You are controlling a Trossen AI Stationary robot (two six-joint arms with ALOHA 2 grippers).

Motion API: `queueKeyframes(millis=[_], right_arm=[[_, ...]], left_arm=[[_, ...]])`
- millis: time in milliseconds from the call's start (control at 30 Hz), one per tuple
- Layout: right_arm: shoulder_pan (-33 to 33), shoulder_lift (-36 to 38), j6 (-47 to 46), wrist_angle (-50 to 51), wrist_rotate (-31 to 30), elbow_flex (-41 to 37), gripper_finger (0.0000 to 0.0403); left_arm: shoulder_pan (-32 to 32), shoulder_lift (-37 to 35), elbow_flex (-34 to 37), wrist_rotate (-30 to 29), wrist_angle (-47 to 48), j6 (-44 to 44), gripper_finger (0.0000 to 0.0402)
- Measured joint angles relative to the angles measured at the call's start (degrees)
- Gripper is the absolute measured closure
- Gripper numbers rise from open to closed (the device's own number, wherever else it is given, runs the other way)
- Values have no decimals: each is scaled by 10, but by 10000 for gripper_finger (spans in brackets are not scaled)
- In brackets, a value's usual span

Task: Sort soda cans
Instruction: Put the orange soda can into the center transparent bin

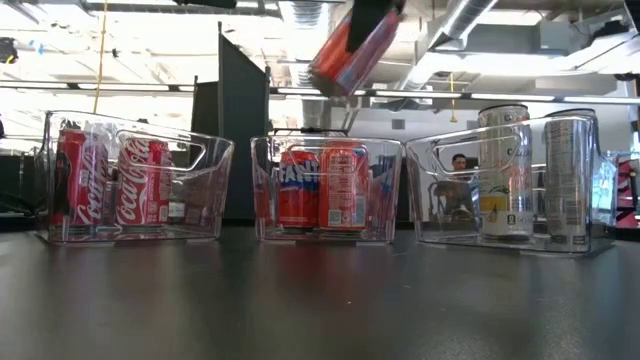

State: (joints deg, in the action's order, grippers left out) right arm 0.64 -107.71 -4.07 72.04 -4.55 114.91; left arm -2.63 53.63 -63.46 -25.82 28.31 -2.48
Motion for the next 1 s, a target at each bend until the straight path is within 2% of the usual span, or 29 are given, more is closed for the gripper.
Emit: queueKeyframes(millis=[133, 300, 633, 767, 867, 1000], right_arm=[[18, -31, 75, -30, 2, 1, 94], [22, -89, 154, 3, 3, 36, 94], [12, -210, 258, 61, -7, 203, 94], [9, -223, 279, 67, -23, 191, 94], [9, -232, 282, 87, -59, 189, 94], [10, -239, 290, 69, -79, 190, 94]], left_arm=[[0, -2, 0, -18, 12, 0, 46], [0, -2, 0, -23, 40, 14, 46], [0, -2, 0, -36, 57, 22, 46], [0, -2, 0, -36, 57, 21, 46], [0, -2, 0, -36, 50, 15, 46], [0, -2, 0, -36, 47, 10, 46]])
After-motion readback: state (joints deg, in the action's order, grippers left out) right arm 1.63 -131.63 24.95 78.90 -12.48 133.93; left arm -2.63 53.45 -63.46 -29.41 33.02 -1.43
